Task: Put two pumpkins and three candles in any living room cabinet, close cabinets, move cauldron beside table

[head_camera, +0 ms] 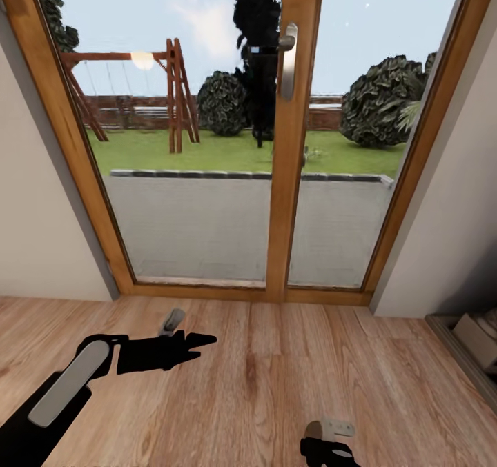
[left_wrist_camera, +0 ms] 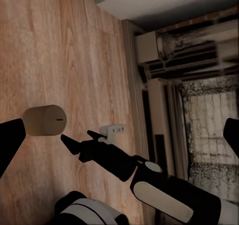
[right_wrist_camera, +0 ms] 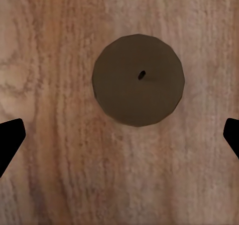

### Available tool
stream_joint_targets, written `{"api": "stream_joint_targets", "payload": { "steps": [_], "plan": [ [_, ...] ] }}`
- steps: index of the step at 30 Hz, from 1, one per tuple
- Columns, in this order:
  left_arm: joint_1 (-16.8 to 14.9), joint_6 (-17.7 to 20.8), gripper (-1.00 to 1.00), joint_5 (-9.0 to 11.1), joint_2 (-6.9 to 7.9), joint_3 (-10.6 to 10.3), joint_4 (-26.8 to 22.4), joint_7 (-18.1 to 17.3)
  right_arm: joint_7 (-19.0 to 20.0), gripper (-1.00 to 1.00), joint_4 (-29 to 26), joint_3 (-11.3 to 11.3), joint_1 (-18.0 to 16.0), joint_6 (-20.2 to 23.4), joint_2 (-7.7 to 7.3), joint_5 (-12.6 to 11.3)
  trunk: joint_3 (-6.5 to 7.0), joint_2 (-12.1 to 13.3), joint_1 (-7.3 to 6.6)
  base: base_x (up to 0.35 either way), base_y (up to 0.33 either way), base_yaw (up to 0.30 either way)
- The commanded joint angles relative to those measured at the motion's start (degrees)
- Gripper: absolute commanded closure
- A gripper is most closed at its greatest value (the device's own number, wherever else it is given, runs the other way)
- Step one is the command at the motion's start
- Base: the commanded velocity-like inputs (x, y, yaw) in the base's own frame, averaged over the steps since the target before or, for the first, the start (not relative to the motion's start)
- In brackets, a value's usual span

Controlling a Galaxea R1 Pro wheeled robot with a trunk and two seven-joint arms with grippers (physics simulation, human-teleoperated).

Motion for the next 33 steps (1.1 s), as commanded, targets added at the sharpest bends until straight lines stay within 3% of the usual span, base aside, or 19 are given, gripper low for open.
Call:
{"api": "stream_joint_targets", "payload": {
  "steps": [1,6,19,33],
  "plan": [
    [0.1,0.1,-1.0,0.4,0.17,-0.1,-0.4,0.0,-0.4,-1.0,-0.1,0.5,0.0,0.1,-0.03,-0.4,-0.24,-0.4,0.21,0.0,0.0,0.0],
    [0.3,0.1,-1.0,0.9,0.34,-0.6,-1.1,0.0,-0.4,-1.0,-0.1,0.4,0.0,0.1,-0.16,-0.4,-1.13,-2.4,1.31,0.0,0.0,0.0],
    [0.4,0.1,-1.0,4.1,0.39,-1.5,-1.3,-0.1,-0.4,-1.0,-0.1,0.4,0.0,0.1,-0.21,-0.4,-4.01,-2.6,1.65,0.0,0.0,0.0],
    [0.4,0.1,-1.0,4.9,0.39,-1.9,-1.3,-0.1,-0.4,-1.0,0.9,0.4,0.0,-1.6,0.01,-0.3,-7.12,-2.8,2.01,0.0,0.0,0.0]
  ]
}}
